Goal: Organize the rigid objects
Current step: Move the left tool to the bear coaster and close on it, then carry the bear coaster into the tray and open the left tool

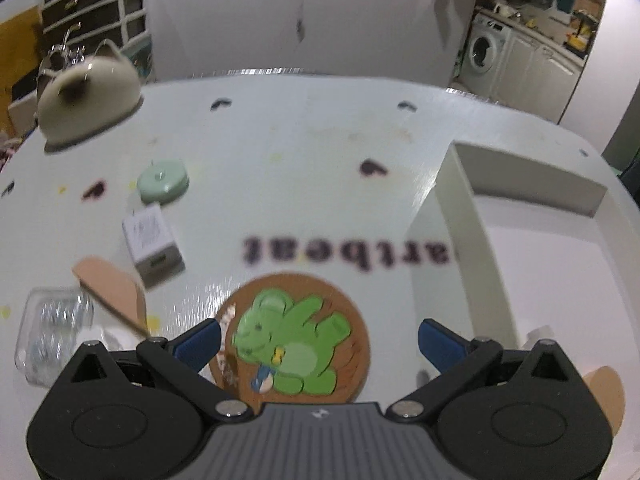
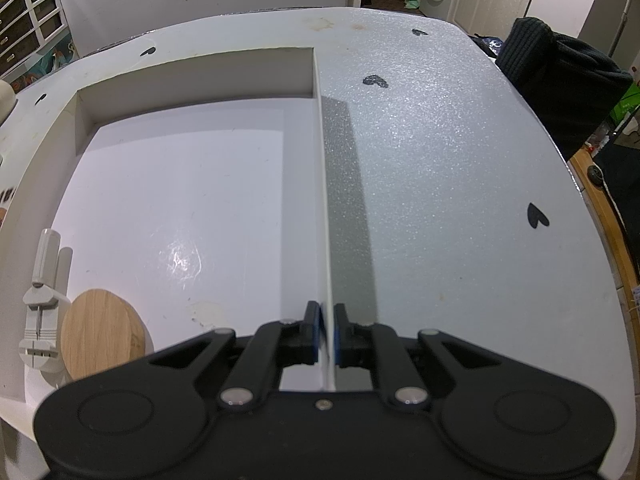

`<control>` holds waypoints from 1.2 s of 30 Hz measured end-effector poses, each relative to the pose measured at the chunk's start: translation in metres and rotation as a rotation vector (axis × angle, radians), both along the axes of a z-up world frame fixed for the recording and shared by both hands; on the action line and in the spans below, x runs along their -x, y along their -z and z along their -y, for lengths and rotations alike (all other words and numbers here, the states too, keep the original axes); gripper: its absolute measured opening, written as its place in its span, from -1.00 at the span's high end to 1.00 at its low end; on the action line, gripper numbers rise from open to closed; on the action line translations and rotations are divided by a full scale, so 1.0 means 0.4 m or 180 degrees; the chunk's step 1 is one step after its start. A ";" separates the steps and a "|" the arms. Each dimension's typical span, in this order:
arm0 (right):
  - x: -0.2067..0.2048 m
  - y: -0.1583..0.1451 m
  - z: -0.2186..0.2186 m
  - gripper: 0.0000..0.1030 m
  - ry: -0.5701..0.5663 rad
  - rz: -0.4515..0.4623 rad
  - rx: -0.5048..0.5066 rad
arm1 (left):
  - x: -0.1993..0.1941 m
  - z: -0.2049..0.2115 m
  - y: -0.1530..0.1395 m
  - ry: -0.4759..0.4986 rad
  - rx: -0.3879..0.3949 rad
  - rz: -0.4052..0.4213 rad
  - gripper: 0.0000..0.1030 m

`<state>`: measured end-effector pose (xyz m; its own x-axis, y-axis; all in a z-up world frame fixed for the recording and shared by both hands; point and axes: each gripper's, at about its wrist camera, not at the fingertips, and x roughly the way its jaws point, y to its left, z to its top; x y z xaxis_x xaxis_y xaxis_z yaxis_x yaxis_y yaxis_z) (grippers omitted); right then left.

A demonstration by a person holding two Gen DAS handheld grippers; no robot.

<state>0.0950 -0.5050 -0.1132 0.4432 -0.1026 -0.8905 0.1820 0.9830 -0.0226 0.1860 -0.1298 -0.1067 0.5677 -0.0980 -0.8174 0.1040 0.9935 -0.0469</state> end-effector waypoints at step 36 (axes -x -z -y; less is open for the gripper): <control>0.003 -0.001 0.003 0.83 -0.0001 0.0001 -0.0005 | -0.007 0.009 -0.006 -0.0024 -0.0123 0.0164 -0.91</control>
